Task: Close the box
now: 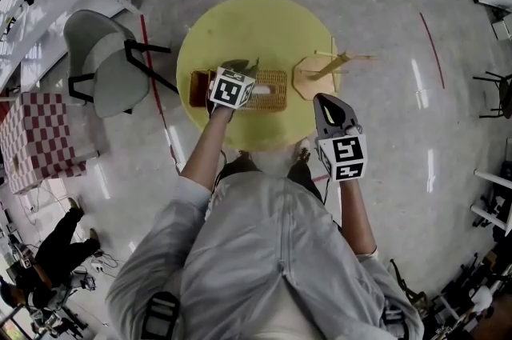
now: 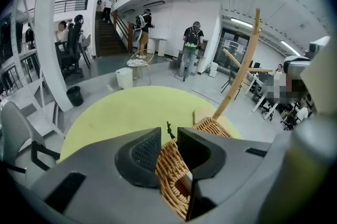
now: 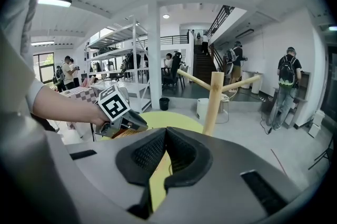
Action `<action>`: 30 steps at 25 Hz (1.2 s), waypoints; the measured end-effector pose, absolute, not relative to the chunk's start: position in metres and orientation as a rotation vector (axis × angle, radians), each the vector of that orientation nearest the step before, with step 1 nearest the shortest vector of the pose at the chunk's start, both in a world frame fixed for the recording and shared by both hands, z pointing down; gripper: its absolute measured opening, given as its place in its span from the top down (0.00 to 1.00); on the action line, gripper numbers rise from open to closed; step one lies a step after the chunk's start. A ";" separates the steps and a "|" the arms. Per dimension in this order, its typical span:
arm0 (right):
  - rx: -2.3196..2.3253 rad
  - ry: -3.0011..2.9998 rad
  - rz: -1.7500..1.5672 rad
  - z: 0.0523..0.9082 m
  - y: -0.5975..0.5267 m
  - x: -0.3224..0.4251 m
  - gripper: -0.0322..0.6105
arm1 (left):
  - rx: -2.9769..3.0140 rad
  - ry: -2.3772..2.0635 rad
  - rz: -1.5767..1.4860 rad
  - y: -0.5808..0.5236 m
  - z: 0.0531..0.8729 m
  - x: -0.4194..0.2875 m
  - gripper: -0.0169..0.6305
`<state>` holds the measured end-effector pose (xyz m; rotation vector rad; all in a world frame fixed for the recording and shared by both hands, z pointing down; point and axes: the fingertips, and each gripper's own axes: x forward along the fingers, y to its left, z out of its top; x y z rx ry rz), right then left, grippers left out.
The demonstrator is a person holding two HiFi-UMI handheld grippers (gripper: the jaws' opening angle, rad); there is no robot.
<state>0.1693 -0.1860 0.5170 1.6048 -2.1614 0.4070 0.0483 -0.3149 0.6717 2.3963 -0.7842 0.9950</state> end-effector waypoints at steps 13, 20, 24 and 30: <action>1.586 -2.243 0.219 0.465 -0.196 0.169 0.93 | 2.634 -0.955 0.727 -0.294 0.559 0.021 0.92; 1.584 -2.268 0.104 0.422 -0.203 0.169 0.93 | 2.766 -1.049 0.558 -0.275 0.479 0.009 0.92; 1.588 -2.287 0.034 0.397 -0.206 0.160 0.93 | 2.823 -1.118 0.546 -0.269 0.446 -0.005 0.92; 1.587 -2.342 -0.049 0.361 -0.208 0.149 0.93 | 2.899 -1.162 0.488 -0.262 0.398 -0.007 0.92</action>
